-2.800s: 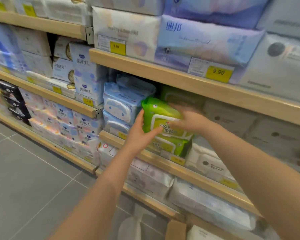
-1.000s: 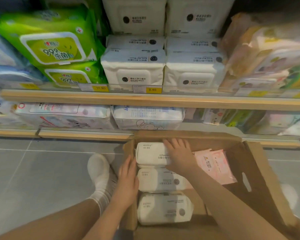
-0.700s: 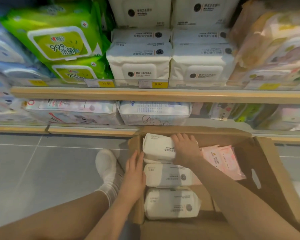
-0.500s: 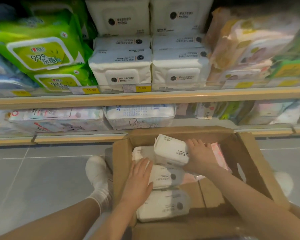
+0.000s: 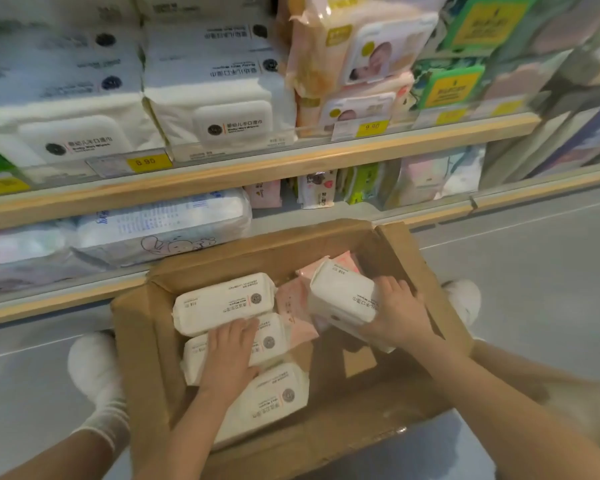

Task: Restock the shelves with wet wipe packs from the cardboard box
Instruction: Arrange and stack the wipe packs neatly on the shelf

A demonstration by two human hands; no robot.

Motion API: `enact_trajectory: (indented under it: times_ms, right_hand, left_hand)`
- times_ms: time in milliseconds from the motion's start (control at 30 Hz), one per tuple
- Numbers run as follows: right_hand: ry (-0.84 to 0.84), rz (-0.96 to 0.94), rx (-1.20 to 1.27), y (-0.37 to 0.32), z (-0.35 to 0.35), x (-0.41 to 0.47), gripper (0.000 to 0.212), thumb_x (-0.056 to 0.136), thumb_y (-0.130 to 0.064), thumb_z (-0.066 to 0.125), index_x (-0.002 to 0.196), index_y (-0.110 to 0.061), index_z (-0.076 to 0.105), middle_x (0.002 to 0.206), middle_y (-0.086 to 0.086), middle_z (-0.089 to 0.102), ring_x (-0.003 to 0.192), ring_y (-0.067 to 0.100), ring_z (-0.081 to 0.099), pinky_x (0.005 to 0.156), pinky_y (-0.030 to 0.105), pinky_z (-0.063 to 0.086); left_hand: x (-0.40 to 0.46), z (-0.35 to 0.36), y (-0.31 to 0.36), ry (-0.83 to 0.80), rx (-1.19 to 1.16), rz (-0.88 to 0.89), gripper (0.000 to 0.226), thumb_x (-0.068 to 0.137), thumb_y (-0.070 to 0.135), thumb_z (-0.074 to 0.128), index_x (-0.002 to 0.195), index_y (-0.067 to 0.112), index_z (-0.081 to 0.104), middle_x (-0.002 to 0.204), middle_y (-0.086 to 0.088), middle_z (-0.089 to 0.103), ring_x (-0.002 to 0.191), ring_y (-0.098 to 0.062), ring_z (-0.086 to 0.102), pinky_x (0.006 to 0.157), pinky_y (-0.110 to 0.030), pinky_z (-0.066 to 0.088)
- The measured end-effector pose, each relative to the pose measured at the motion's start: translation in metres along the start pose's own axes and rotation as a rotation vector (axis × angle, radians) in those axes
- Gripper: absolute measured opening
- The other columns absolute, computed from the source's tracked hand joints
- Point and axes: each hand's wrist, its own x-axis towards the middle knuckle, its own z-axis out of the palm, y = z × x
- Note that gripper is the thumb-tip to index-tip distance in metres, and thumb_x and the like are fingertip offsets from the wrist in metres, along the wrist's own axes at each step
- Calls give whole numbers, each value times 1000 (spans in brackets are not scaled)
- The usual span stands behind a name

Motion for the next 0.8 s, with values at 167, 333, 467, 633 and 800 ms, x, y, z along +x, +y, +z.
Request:
enact_trajectory:
  times_ms: [167,333,467,633,800]
  right_hand:
    - [19,-29,10,-4,16,4,81,61,-71,68,119,-25,37,118,-5,49,110,19,45,91,43,37]
    - [-24,-44,42,-10,9,4,79,64,-59,71,124,-24,34,125,-4,46,117,19,42,97,43,34]
    - [-8,-76,17,-14,-11,-5,80,63,-58,72,125,-23,34,124,-4,46,117,19,42,96,42,35]
    - [104,-183,0,-21,-54,-23,85,60,-61,72,127,-26,35,122,-6,47,114,17,43,93,39,35]
    - [235,-284,-68,-40,-112,-37,84,60,-63,70,127,-27,35,121,-6,49,112,17,44,86,36,35]
  left_hand:
    - [9,-5,-6,-72,24,20,115,28,48,89,129,17,41,108,-6,57,98,-27,56,85,-45,50]
    - [9,-13,-6,-83,31,48,113,24,49,87,124,20,43,97,-3,59,86,-25,59,72,-41,52]
    - [3,-37,-3,-31,15,59,107,30,48,84,125,23,41,98,0,57,84,-23,59,71,-39,51]
    - [-11,-106,12,29,-37,41,98,59,78,44,141,25,34,121,-1,49,109,-26,48,92,-43,39]
    - [-36,-182,7,155,-47,9,95,65,60,64,145,26,26,131,-1,42,120,-23,38,99,-40,33]
